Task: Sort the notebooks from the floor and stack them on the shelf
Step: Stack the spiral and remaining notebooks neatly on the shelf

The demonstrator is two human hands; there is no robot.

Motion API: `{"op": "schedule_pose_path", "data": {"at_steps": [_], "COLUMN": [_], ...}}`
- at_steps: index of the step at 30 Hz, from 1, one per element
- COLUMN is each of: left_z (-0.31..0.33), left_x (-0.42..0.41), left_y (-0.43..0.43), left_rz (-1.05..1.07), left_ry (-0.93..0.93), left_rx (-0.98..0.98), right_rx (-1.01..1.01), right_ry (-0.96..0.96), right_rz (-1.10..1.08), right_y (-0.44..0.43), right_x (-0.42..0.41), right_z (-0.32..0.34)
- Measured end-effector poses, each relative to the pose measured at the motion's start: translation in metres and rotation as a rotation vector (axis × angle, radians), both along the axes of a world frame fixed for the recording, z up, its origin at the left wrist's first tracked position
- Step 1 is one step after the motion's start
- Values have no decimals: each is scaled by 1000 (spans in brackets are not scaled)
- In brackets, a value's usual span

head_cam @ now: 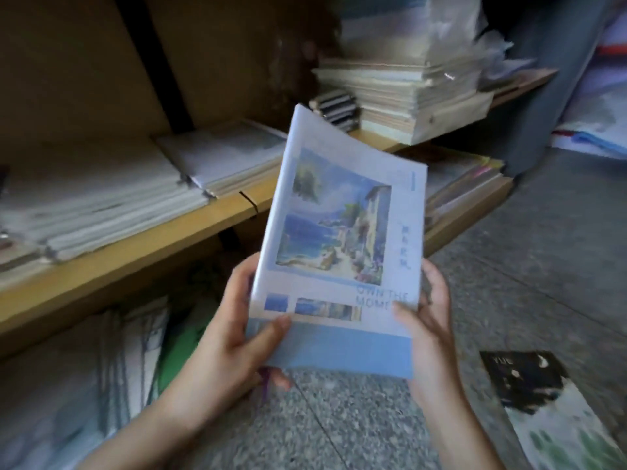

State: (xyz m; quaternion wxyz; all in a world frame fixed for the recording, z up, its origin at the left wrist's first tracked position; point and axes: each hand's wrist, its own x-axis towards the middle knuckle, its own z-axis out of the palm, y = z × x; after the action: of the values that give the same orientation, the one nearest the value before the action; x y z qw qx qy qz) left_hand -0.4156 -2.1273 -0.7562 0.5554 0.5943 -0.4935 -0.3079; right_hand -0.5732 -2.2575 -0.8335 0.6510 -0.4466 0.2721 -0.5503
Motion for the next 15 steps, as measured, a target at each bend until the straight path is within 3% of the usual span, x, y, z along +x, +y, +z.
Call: {"op": "schedule_pose_path", "data": {"at_steps": [3,10,15], "left_z": [25,44,79], "left_x": [20,67,82], "left_y": [28,91,95], "left_rz": [224,434,472], "left_ry": [-48,-59,47], "left_rx": [-48,-6,-96], "right_rx": [-67,-119,101], "right_ry": [-27,-16,-83], "right_rz": [63,58,240], "right_y": [18,61,61], "right_x": [44,113,135], "right_z": [28,60,93]}}
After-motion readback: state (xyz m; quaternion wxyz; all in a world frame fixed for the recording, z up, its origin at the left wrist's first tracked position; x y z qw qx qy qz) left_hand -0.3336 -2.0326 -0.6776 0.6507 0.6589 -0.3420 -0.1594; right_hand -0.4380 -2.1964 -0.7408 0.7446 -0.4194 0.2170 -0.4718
